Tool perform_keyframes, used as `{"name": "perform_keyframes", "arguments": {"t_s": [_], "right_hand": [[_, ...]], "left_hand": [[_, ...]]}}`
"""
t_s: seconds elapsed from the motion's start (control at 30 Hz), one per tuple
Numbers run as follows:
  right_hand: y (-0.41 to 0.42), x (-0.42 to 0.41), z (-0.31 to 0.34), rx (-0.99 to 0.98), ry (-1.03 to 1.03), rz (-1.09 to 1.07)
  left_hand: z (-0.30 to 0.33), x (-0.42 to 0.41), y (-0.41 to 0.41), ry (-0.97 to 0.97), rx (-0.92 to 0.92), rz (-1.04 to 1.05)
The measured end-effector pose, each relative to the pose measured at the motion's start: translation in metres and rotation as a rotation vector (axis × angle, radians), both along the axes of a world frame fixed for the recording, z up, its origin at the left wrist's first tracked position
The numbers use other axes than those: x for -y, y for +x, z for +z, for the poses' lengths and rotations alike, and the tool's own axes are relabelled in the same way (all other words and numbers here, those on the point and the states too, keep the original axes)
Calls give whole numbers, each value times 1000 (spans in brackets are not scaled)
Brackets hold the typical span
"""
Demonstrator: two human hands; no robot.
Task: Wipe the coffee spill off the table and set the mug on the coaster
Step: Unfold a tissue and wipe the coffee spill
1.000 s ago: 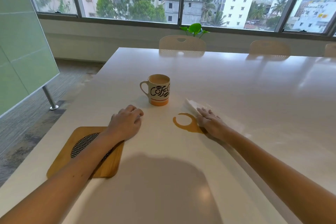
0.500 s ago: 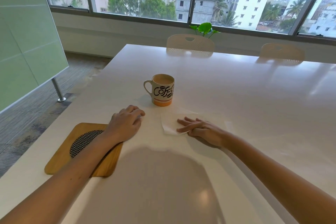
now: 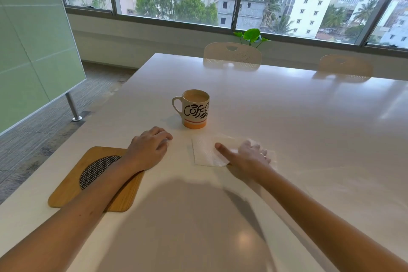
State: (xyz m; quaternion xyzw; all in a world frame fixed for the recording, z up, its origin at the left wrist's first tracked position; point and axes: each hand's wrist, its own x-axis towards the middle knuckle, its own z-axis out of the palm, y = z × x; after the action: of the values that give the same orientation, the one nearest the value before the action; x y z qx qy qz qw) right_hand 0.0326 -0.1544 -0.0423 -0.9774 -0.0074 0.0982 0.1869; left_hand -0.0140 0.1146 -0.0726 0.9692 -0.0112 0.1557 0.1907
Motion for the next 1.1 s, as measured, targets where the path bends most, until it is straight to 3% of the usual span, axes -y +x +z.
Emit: {"name": "perform_keyframes", "arguments": {"t_s": [0.17, 0.33, 0.5, 0.73, 0.87, 0.93, 1.1], "right_hand": [[-5, -26, -9, -19, -73, 3], [-6, -31, -14, 54, -113, 139], [-16, -46, -16, 178, -7, 289], [-17, -27, -15, 400, -100, 644], [-12, -2, -4, 402, 21, 833], [-9, 10, 5, 412, 125, 801], [7, 41, 16, 510, 307, 452]], "left_hand": [[-2, -1, -1, -1, 0, 4], [-4, 1, 0, -5, 8, 0], [-5, 0, 0, -11, 11, -9], [-7, -1, 0, -8, 17, -14], [-4, 1, -1, 3, 7, -14], [-3, 1, -2, 3, -3, -14], [-1, 3, -4, 0, -15, -17]]}}
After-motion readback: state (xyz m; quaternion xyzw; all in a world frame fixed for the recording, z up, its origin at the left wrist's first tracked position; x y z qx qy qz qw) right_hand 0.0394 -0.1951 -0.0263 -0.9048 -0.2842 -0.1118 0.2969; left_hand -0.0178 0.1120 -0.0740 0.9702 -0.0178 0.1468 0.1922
